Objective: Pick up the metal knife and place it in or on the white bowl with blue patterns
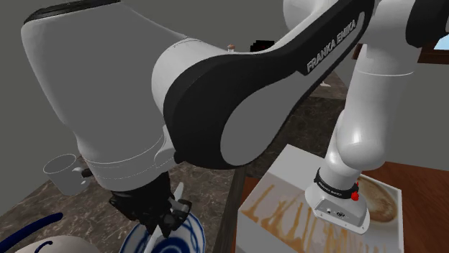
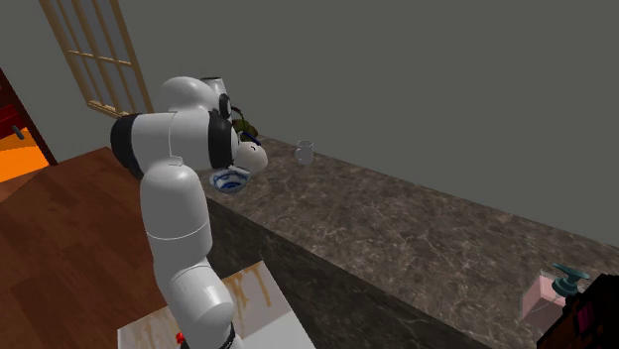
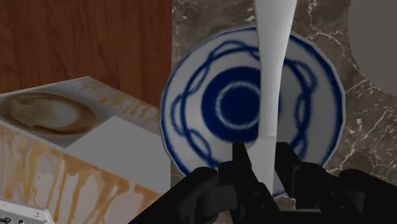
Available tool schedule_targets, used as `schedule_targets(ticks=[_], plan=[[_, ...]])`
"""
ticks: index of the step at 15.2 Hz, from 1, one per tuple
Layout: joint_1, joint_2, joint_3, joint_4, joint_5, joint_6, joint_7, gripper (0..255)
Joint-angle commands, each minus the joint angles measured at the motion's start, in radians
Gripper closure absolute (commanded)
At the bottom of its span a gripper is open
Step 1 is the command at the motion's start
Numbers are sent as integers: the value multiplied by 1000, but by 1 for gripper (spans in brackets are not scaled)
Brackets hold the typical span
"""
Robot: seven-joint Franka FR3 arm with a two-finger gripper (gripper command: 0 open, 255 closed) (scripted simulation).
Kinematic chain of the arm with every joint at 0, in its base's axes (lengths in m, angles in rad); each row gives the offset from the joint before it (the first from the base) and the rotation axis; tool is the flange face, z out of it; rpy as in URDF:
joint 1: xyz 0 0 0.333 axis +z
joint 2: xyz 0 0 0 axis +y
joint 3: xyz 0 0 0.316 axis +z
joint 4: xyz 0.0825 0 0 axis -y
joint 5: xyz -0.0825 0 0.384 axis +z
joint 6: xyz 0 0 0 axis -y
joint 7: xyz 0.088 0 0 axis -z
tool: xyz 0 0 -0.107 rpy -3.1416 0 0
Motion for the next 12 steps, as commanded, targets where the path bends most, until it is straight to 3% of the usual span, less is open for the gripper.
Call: schedule_targets(ticks=[1, 12], plan=[[4, 11, -1, -18, -11, 25, 9, 255], [21, 62, -12, -89, -63, 123, 46, 255]])
